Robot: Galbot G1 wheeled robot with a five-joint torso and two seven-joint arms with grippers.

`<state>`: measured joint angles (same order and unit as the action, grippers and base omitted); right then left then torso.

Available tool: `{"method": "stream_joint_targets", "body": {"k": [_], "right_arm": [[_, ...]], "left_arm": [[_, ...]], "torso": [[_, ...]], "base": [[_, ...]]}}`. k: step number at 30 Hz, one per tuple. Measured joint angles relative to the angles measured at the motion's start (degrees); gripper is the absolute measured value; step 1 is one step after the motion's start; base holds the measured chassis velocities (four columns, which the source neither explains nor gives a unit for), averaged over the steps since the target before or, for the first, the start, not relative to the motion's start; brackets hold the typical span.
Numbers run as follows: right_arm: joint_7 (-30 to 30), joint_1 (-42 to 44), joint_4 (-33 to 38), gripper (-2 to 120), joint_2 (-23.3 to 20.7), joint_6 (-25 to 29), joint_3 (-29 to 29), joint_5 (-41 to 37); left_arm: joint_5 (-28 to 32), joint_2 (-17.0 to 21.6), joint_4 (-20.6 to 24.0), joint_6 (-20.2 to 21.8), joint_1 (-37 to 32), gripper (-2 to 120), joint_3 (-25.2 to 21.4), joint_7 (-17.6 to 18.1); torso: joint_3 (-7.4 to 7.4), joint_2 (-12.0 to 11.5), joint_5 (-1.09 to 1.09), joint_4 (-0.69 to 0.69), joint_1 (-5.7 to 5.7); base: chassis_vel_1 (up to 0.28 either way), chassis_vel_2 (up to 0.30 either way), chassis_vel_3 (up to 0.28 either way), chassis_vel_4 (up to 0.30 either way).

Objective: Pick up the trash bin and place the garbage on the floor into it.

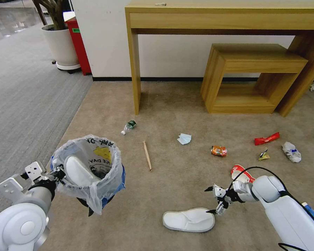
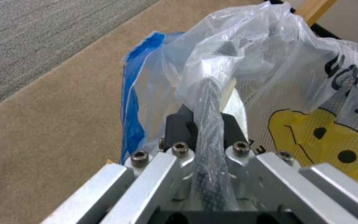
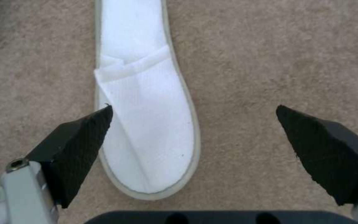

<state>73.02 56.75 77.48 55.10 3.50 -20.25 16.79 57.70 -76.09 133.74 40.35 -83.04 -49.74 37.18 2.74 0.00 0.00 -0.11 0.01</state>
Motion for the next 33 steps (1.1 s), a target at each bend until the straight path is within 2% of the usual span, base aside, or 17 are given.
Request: {"method": "stream_joint_targets", "body": {"k": [15,22,33], "right_arm": [[-0.3,-0.5,-1.8,100,2.5,2.2,1.0,3.4],[-3.0,-1.6,-5.0,100,7.0,3.7,1.5,6.5],[-5.2,-2.2,-8.6,100,10.3,5.2,3.3,7.8]], "left_arm": [[0.2,0.0,0.3,-0.1,-0.2,2,-0.1,0.0],[0.3,0.0,0.3,-0.2,-0.3,2,0.0,-0.2],[0.3,0.5,-0.1,-0.3,-0.1,2,0.0,-0.2]], "torso": [[0.0,0.0,-0.01,0.0,0.0],[0.0,0.0,0.01,0.0,0.0],[0.0,0.0,0.0,0.0,0.0]], "base": [[0.0,0.0,0.0,0.0],[0.0,0.0,0.0,0.0],[0.0,0.0,0.0,0.0]]}}
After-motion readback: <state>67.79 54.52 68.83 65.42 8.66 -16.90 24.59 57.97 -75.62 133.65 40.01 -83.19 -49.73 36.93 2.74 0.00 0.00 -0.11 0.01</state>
